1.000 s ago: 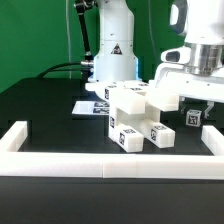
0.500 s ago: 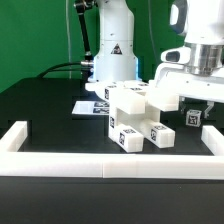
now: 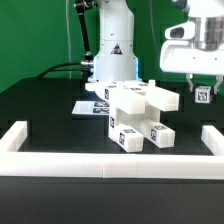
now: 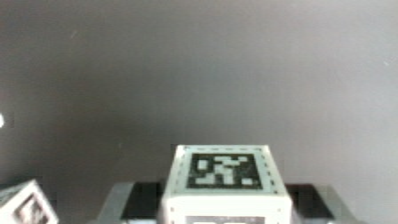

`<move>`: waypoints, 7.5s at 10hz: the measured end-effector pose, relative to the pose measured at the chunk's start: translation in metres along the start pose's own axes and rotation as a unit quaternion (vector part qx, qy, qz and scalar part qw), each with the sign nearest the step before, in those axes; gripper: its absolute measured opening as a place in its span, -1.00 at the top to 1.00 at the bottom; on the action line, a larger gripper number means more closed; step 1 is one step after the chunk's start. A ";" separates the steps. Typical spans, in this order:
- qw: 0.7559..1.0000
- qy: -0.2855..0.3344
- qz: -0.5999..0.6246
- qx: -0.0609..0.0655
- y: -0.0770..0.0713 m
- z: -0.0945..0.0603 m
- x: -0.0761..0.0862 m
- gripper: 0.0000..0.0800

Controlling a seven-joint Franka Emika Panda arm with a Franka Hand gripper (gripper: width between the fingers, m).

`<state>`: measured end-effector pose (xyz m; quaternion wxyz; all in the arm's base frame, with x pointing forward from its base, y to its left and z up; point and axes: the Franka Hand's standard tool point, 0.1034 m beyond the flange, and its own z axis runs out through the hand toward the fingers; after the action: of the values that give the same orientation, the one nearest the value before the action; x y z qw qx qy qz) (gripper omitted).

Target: Assemble chair

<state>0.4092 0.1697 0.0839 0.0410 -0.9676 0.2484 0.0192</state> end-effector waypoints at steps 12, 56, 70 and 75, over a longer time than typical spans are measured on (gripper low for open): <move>0.997 0.000 -0.075 -0.004 0.021 -0.041 0.055 0.28; 0.964 0.029 -0.259 -0.055 0.073 -0.051 0.127 0.28; 0.986 0.034 -0.157 -0.052 0.072 -0.050 0.126 0.28; 0.998 0.038 0.021 -0.036 0.070 -0.050 0.126 0.28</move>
Offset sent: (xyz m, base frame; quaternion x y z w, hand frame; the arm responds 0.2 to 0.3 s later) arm 0.0000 0.0000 0.0000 0.0000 0.0000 0.0000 1.0000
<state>0.4870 0.0436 0.1215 -0.0035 -0.9629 0.2696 -0.0083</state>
